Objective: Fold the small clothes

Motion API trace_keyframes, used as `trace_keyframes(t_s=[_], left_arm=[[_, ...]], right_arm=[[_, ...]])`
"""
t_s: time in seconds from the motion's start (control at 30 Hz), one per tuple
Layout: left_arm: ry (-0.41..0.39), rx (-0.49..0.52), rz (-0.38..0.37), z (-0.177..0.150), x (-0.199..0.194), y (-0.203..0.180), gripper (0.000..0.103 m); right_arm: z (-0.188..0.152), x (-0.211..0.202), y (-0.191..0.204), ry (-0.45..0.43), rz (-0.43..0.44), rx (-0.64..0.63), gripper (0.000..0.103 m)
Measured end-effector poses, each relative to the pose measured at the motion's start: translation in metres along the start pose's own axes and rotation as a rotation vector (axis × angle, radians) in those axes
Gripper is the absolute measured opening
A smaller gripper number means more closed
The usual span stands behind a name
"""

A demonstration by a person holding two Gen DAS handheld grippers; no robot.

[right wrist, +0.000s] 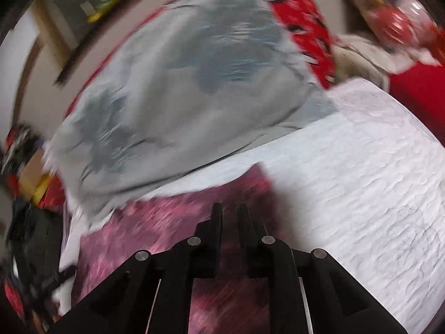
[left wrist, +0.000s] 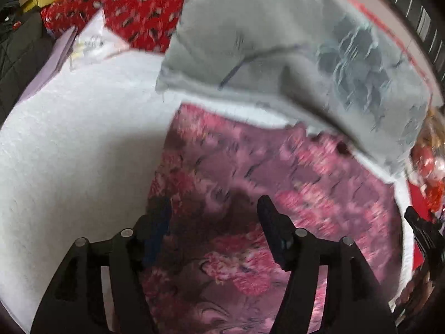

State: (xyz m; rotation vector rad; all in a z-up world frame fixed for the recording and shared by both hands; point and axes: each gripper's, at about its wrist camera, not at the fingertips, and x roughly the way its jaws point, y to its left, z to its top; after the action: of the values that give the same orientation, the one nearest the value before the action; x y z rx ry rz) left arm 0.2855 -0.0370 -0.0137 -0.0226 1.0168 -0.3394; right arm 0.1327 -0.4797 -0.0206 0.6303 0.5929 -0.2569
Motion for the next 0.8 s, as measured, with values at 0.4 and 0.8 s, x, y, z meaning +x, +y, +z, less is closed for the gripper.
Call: trace_keyframes(t_s=[0.4,0.8], left_arm=[[0.057,0.033,0.04,-0.014,0.01,0.017,0.067],[0.163,-0.064,-0.024,0.01,-0.025,0.106,0.067]], right_arm=[[-0.048,0.003,-0.003,0.127,-0.111,0.026,0.041],[-0.118,-0.009,0.152,0.283,0.123,-0.377,0.052]])
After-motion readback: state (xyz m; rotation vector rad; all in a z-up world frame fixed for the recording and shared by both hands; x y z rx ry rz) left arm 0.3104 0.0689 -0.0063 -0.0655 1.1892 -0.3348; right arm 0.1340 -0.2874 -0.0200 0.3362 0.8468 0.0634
